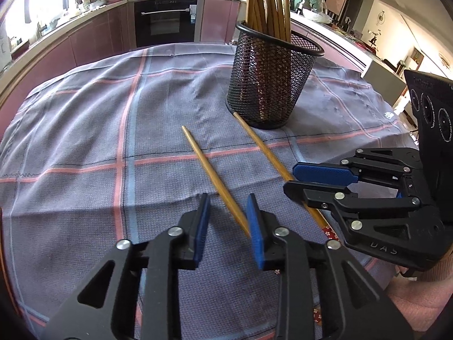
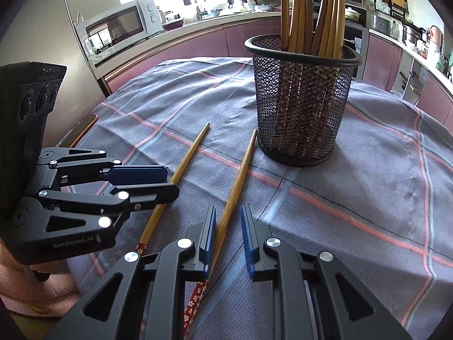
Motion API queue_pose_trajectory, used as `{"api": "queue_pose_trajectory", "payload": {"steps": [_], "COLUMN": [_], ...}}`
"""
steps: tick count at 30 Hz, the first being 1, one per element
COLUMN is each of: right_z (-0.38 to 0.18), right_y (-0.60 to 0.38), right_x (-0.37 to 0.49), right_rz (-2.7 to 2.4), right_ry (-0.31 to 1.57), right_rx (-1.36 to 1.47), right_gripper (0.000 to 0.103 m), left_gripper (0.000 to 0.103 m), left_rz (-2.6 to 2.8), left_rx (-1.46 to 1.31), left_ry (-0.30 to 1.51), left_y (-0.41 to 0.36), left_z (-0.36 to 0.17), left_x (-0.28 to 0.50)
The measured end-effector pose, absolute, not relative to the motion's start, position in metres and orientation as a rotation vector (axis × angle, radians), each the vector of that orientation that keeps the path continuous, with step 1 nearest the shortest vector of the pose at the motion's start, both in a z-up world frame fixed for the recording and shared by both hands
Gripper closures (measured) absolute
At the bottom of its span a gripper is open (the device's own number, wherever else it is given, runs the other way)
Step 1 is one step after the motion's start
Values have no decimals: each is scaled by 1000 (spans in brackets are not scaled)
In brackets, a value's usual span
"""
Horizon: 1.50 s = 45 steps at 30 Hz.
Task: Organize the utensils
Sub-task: 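Close the right gripper on one chopstick while the left gripper grasps the other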
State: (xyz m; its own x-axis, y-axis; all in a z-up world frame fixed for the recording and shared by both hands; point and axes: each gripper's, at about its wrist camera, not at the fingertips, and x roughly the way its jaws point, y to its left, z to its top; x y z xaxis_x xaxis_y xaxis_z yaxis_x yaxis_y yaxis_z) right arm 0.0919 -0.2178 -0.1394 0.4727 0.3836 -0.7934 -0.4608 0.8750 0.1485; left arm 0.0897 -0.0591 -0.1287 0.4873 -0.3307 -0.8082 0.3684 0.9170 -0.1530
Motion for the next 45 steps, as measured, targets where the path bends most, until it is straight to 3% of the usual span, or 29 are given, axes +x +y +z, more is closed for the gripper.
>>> {"api": "queue_pose_trajectory", "payload": {"steps": [8,11,14,28,45], "right_z": [-140,-140,-140,-139,-135], "right_y": [-210,-212,-215,-209,-221], "right_x": [98,99,97,102,98], "right_rz": [501,506,516,509,527], "right_ry": [927,929,936,930,931], "right_rx": [-125,-119,-117,-158,-119], "right_gripper": [86,93,97,91,98], "left_gripper": [76,87,90,86,96], "left_rz": [-403,-399,-407,-377,-358], "left_rx": [70,60,46,83,46], "left_ry": [974,976,979,975,977], "left_y": [-65,-64,-62,-63,-61], "left_z": [-129,-128,-128,-129,-129], "left_x": [95,95,93,97,96]}}
